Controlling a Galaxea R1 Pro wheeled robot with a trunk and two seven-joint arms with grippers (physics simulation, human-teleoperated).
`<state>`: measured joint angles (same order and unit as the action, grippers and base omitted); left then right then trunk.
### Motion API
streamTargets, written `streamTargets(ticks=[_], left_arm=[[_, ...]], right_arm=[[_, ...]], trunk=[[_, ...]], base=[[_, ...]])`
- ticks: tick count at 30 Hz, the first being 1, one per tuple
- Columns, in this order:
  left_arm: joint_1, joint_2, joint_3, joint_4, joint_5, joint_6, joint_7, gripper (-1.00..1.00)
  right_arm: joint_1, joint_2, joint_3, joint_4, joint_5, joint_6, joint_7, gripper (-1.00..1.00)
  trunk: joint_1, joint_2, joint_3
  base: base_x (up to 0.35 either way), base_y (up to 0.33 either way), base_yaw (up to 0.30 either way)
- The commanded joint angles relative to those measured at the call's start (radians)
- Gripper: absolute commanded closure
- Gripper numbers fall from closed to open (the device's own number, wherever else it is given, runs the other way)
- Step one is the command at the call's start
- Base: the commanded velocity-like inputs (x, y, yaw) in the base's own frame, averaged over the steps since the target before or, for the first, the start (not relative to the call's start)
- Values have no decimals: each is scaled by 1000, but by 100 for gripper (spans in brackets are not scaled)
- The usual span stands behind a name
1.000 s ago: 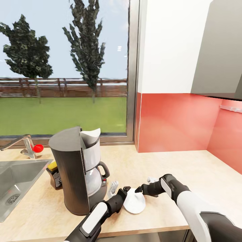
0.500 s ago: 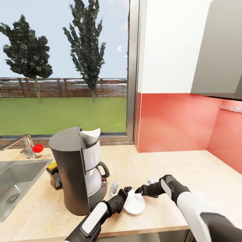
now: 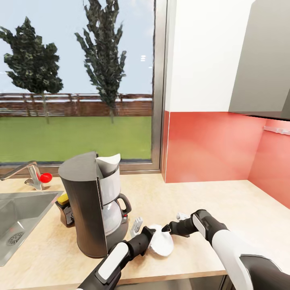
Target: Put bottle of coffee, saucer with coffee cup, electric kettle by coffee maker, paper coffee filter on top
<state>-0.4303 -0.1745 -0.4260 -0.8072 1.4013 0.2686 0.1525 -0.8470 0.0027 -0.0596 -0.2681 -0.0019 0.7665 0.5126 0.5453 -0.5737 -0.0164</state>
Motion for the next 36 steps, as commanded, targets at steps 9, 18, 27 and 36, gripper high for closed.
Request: streamTargets(ticks=[9, 18, 27, 36], left_arm=[[-1, 0, 0, -1, 10, 3, -1, 100], [-1, 1, 0, -3, 10, 3, -1, 100], [-1, 1, -5, -4, 9, 41, -54, 100], [-1, 1, -12, -4, -1, 71, -111, 100]], right_arm=[[0, 0, 0, 0, 11, 7, 0, -100], [0, 2, 0, -9, 11, 7, -1, -100], [-1, -16, -7, -301, 12, 9, -23, -100], [0, -19, -11, -489, 11, 7, -186, -100]], trunk=[[1, -1, -2], [1, -1, -2], [1, -1, -2], [1, -1, -2]], base=[[0, 0, 0], [0, 0, 0], [0, 0, 0], [0, 0, 0]])
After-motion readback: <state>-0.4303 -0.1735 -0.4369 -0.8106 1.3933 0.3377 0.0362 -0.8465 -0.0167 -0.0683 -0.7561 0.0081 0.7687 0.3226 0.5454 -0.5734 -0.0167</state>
